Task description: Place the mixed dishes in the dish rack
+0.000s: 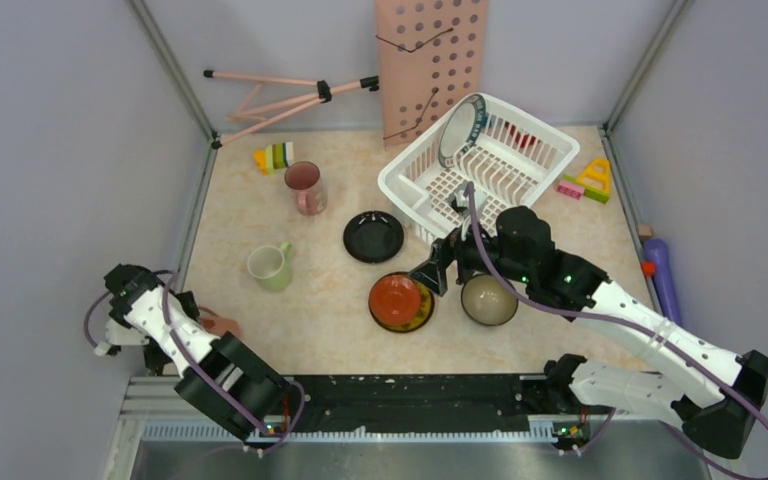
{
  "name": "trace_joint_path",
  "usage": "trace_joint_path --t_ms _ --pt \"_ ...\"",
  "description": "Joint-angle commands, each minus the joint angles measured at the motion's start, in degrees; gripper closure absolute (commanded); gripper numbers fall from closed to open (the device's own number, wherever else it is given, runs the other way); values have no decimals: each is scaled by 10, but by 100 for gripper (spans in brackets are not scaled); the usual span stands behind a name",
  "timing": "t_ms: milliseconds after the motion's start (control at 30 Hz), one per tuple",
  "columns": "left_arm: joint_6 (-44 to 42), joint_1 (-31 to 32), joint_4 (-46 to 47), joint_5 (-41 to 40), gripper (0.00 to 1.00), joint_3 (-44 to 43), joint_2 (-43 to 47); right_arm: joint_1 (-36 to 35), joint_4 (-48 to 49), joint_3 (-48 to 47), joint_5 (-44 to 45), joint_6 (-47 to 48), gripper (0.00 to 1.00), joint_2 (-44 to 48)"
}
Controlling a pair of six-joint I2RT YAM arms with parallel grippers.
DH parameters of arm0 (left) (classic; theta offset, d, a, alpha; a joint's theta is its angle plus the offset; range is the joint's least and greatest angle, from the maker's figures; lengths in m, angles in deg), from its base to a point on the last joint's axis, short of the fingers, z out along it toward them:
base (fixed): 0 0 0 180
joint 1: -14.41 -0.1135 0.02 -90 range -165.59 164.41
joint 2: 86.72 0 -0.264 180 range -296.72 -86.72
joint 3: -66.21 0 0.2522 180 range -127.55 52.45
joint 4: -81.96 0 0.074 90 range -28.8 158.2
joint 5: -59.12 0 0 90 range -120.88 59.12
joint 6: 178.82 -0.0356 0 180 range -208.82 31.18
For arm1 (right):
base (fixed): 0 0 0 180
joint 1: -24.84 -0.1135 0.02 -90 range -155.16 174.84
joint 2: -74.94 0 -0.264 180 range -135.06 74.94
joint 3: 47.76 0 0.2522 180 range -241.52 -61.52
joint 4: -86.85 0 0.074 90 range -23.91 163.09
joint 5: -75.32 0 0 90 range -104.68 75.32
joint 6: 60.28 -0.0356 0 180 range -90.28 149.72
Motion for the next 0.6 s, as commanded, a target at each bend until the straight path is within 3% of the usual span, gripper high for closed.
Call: trace_joint_path --t_ms 0,167,567 --pt "5 -2 -13 112 89 -62 76 5 19 -13 47 -10 7 1" --pt "28 -2 -12 190 100 -75 153 5 22 -12 70 -22 7 1" --pt "47 -1 35 262 100 9 178 5 33 -10 74 -39 7 -12"
